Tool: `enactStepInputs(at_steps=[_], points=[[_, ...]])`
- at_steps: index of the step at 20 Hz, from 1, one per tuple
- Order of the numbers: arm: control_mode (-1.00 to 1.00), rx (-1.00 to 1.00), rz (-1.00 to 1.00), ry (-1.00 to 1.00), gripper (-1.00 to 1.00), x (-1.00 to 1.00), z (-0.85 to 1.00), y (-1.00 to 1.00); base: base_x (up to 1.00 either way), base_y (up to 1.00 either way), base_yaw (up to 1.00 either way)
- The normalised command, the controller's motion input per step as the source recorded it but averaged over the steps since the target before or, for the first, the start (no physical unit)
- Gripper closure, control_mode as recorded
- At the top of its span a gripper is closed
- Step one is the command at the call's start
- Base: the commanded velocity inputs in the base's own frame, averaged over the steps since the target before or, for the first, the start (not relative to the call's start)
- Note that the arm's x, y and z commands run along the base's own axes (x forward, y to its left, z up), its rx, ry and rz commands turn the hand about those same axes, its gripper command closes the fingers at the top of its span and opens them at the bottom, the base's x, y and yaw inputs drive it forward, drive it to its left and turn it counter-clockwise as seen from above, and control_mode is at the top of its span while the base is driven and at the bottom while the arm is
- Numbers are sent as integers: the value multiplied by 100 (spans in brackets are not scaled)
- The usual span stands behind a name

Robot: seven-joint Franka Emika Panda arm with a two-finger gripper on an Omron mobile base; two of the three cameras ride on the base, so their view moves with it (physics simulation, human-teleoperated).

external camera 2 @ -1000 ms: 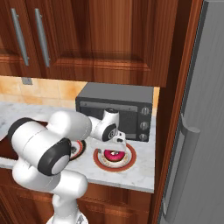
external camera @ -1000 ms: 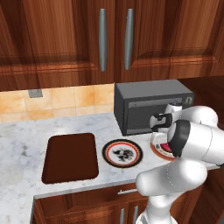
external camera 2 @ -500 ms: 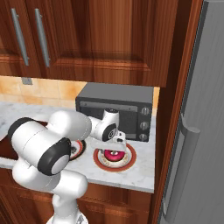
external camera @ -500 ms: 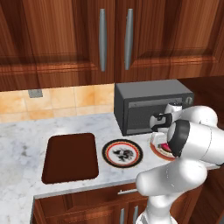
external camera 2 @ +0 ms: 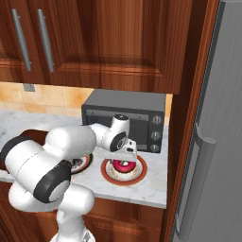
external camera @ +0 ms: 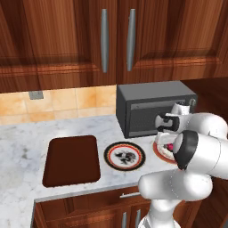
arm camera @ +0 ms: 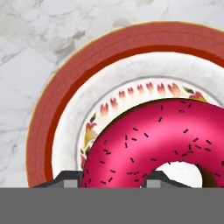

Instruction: Move the dessert items from the plates to the tray.

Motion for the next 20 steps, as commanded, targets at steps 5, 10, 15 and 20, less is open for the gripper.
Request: enactStepInputs(at_steps=[5, 10, 15, 20], points=[[-100, 0, 3, -5, 100, -52, 90, 18, 0, 0, 0], [-100, 0, 5, 0, 100, -39, 56, 58, 0, 0, 0], [-100, 0, 4, 12, 100, -29, 38, 91, 0, 0, 0], [-100, 0, 4, 7, 100, -25, 22, 100, 0, 0, 0]])
